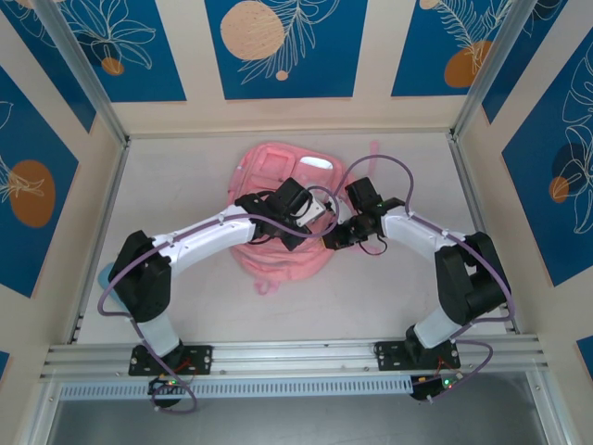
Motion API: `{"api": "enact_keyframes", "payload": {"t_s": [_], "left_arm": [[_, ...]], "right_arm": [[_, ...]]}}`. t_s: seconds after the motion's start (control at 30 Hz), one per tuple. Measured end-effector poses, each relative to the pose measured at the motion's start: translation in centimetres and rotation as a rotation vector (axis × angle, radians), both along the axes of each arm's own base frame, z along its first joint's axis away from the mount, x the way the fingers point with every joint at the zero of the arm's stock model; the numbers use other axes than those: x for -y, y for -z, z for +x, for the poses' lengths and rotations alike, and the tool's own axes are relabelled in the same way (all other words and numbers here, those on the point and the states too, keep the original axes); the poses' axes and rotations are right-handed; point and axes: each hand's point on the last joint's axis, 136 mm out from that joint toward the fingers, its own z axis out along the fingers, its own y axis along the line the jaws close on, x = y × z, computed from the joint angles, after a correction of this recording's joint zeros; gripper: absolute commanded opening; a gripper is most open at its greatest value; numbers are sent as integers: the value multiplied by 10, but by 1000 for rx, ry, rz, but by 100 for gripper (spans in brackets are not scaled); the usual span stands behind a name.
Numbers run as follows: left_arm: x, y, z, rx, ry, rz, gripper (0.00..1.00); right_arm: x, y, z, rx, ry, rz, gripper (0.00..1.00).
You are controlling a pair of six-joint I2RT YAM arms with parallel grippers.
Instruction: Pack the student bag
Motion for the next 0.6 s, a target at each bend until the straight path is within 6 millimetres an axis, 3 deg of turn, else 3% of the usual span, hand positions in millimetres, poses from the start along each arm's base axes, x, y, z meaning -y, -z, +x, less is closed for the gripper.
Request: {"api": "enact_keyframes", "payload": {"t_s": [0.2, 0.43, 0.6], "left_arm": [[1, -2, 2, -5, -38, -24, 0], [6, -7, 7, -16, -121, -83, 0], [6, -6, 8, -29, -165, -112, 0]], "right_arm": [[-6, -14, -10, 18, 23, 66, 1], [-36, -24, -38, -1, 27, 206, 1], [-44, -23, -41, -38, 85, 266, 20]]}}
